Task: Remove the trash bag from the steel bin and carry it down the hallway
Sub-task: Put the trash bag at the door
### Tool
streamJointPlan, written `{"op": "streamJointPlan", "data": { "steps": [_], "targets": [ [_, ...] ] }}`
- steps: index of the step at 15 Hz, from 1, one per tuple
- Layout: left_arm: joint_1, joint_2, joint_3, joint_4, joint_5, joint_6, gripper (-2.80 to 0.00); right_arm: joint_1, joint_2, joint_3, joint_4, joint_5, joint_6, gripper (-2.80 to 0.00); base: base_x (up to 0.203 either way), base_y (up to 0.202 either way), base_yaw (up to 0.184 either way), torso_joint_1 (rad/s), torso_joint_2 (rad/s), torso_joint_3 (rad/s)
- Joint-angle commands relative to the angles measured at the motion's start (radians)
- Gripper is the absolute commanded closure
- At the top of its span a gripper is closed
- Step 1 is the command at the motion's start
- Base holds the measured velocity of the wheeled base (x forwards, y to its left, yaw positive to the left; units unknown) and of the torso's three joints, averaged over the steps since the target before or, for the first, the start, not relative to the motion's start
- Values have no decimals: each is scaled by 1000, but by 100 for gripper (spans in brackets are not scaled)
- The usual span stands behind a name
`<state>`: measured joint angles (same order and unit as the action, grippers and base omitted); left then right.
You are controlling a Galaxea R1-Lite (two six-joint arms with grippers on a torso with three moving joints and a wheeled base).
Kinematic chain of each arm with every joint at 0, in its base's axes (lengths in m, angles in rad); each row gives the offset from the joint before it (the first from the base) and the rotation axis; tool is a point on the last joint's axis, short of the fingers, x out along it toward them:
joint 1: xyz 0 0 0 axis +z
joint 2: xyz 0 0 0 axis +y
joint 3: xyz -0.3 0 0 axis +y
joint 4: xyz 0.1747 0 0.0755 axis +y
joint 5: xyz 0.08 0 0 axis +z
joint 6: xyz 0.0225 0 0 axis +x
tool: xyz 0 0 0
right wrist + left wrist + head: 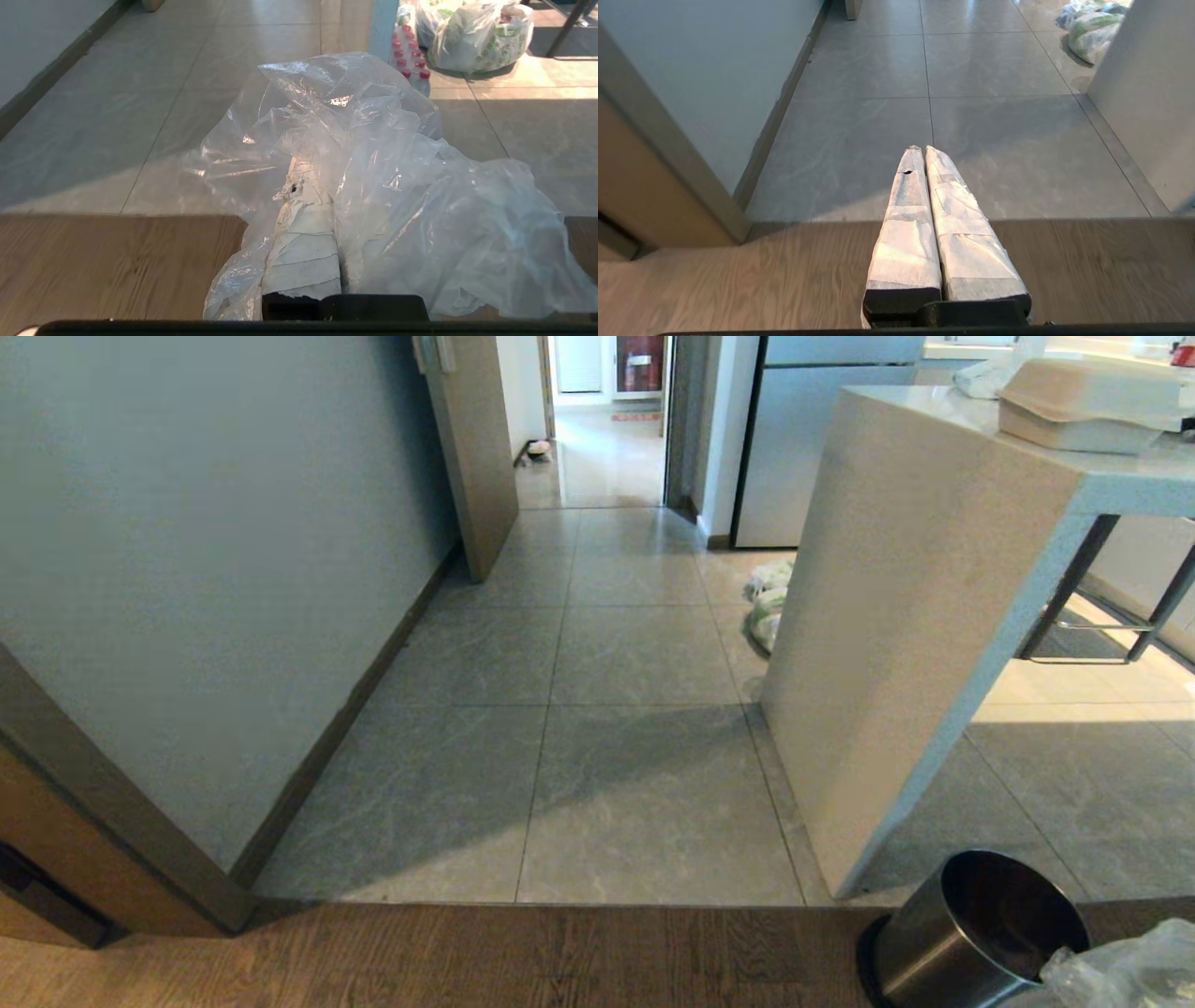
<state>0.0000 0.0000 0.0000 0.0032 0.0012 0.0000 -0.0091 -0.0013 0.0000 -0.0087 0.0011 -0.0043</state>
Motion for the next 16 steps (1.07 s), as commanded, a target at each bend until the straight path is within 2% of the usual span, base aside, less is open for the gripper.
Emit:
{"op": "streamJointPlan", "data": {
  "steps": [1, 16],
  "targets": [
    [0, 0, 0, 0, 0, 0, 0, 0, 0, 2, 0, 0, 0, 0, 192, 0, 3, 5, -1, 2],
    [0, 0, 0, 0, 0, -2, 0, 1, 0, 2, 1, 0, 0, 0, 189, 0, 2, 3, 2, 2]
  ]
}}
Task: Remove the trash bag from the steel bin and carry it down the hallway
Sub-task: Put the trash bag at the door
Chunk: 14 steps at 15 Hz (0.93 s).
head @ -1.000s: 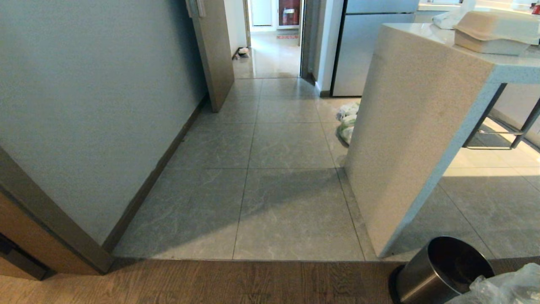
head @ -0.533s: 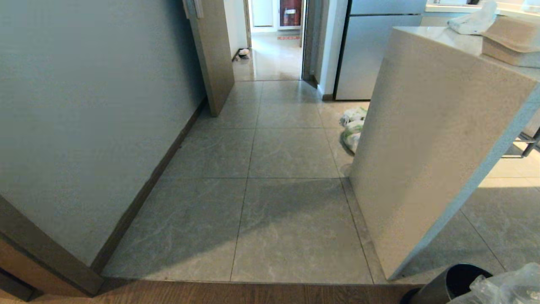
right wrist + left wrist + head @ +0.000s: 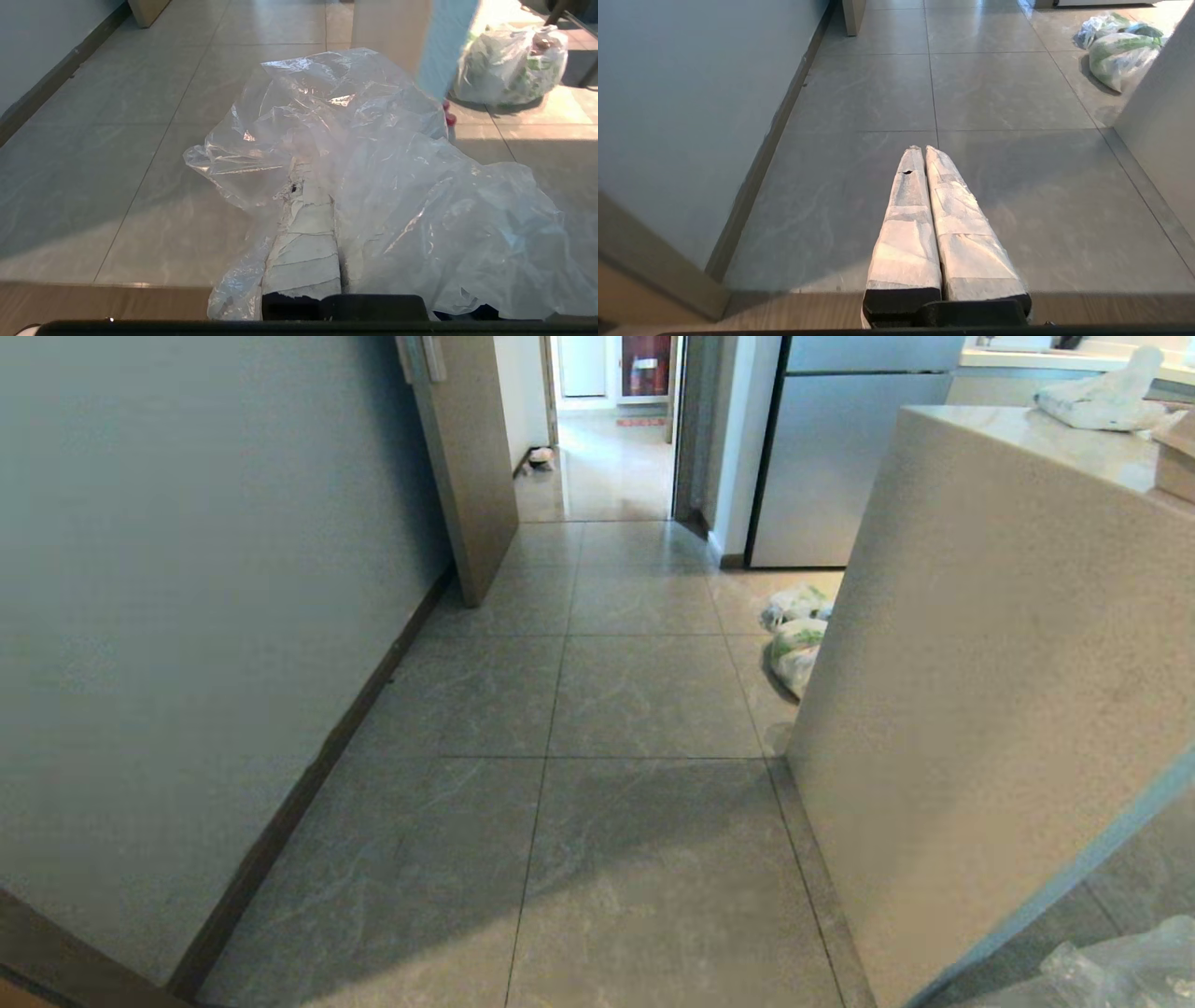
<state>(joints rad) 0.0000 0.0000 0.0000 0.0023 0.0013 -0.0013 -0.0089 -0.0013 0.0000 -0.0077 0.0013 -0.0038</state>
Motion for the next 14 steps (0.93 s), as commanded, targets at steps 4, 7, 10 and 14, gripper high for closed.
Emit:
{"op": "streamJointPlan", "data": {
  "steps": [4, 7, 10, 14],
  "targets": [
    [0, 0, 0, 1, 0, 0, 0, 0, 0, 2, 0, 0, 1, 0, 188, 0, 1, 1, 4, 2],
    [0, 0, 0, 1, 0, 0, 0, 0, 0, 2, -1, 0, 1, 0, 191, 0, 0, 3, 2, 3],
    [0, 0, 0, 1, 0, 0, 0, 0, 0, 2, -1, 0, -1, 0, 192, 0, 1, 2, 8, 0],
    [0, 0, 0, 1, 0, 0, 0, 0, 0, 2, -2, 0, -1, 0, 188, 0, 2, 2, 2, 1]
  ]
}}
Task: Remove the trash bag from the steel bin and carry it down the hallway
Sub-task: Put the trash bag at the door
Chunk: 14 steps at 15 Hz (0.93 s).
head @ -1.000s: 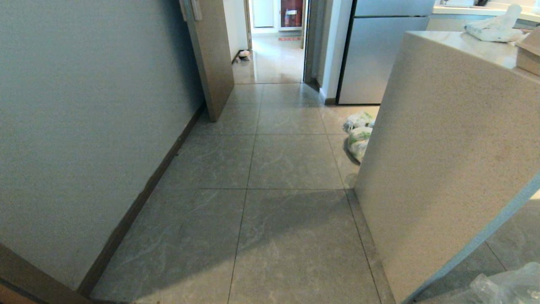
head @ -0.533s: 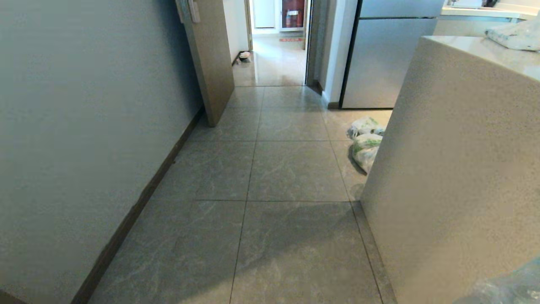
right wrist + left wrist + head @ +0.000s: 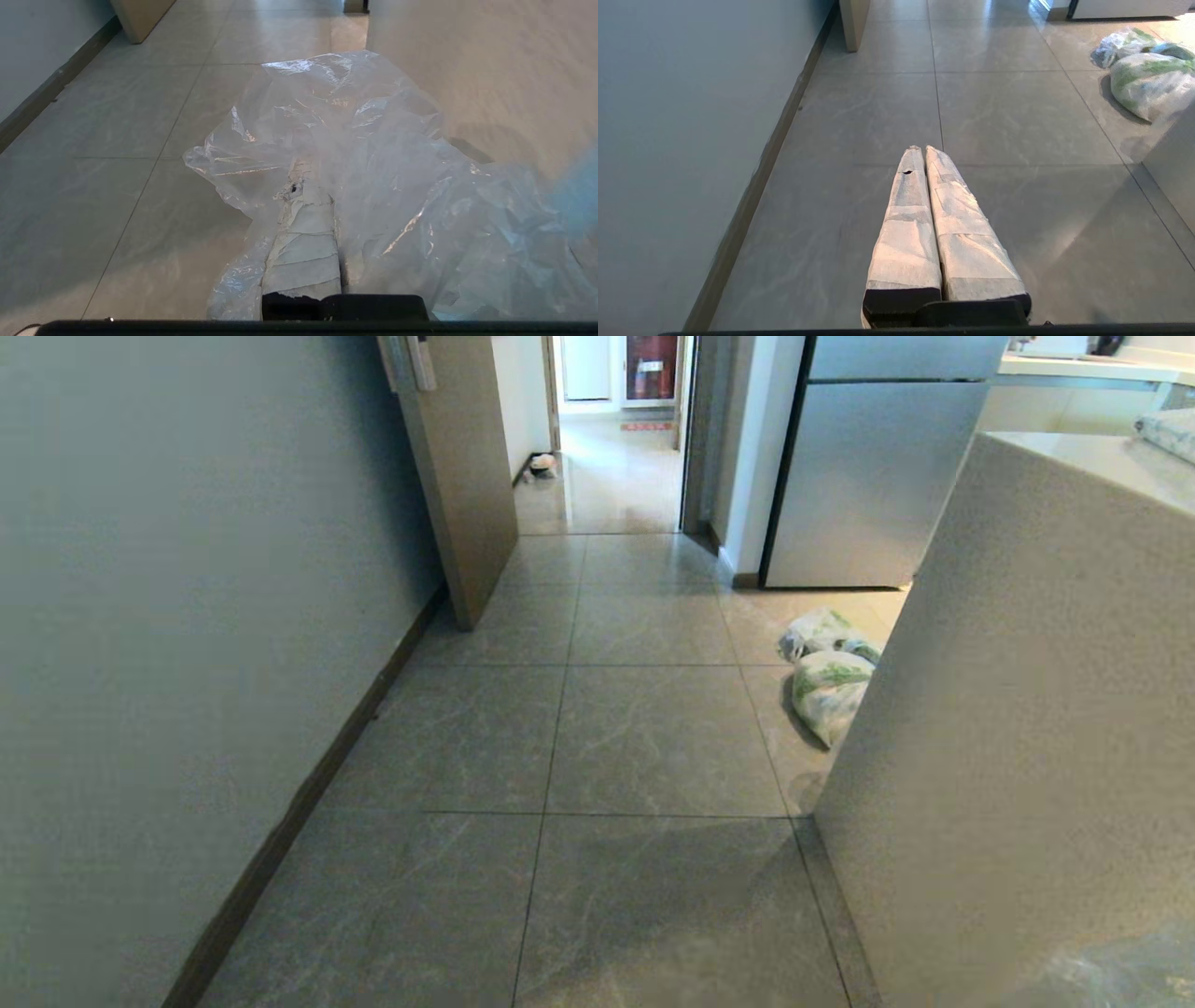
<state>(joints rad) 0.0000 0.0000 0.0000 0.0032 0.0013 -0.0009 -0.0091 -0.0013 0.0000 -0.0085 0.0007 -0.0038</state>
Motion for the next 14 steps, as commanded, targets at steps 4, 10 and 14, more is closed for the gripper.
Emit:
{"op": "streamJointPlan", "data": {
  "steps": [4, 10, 14],
  "targets": [
    [0, 0, 0, 0, 0, -1, 0, 0, 0, 2, 1, 1, -1, 0, 188, 0, 2, 1, 3, -1],
    [0, 0, 0, 0, 0, -1, 0, 0, 0, 2, -1, 1, 0, 0, 191, 0, 1, 3, 3, 1],
    [0, 0, 0, 0, 0, -1, 0, 1, 0, 2, -1, 1, 1, 0, 188, 0, 1, 3, 4, 3]
  ]
}}
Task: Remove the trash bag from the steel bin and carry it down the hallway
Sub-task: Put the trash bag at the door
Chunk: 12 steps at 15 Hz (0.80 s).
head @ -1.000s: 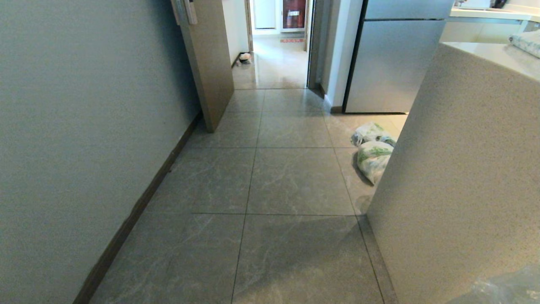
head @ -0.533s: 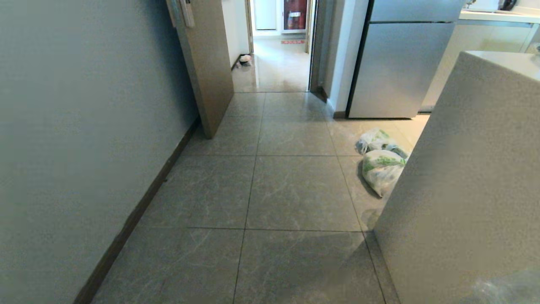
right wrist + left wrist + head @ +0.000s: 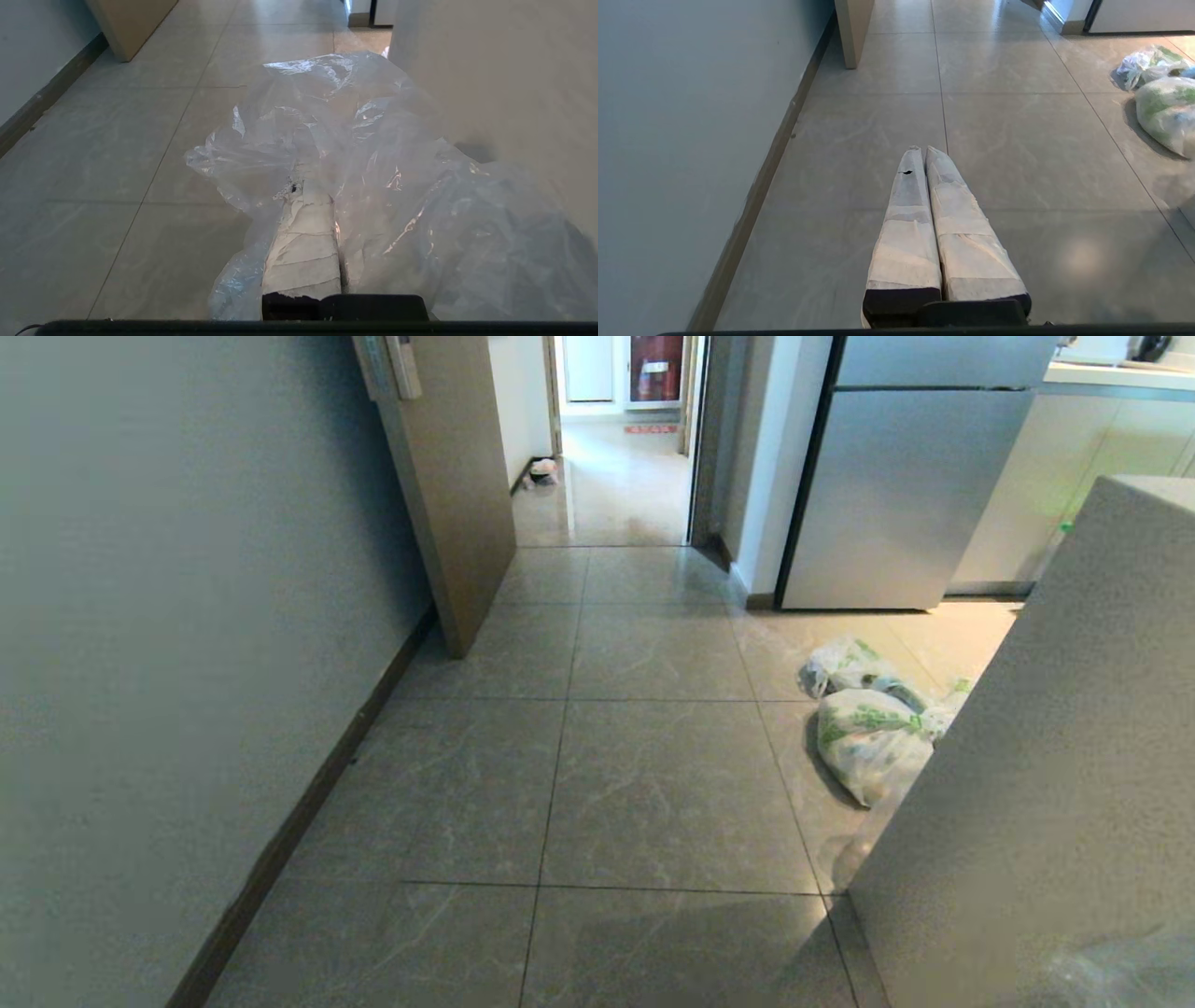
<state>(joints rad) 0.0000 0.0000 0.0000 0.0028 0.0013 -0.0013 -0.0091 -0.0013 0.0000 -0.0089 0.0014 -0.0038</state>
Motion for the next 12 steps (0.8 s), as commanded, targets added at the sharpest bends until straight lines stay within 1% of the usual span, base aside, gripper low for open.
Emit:
{"op": "streamJointPlan", "data": {
  "steps": [1, 12],
  "targets": [
    [0, 0, 0, 0, 0, 0, 0, 0, 0, 2, 0, 0, -1, 0, 191, 0, 0, 5, 2, -1],
    [0, 0, 0, 0, 0, 0, 0, 0, 0, 2, 0, 0, 1, 0, 190, 0, 1, 2, 4, 1]
  ]
}}
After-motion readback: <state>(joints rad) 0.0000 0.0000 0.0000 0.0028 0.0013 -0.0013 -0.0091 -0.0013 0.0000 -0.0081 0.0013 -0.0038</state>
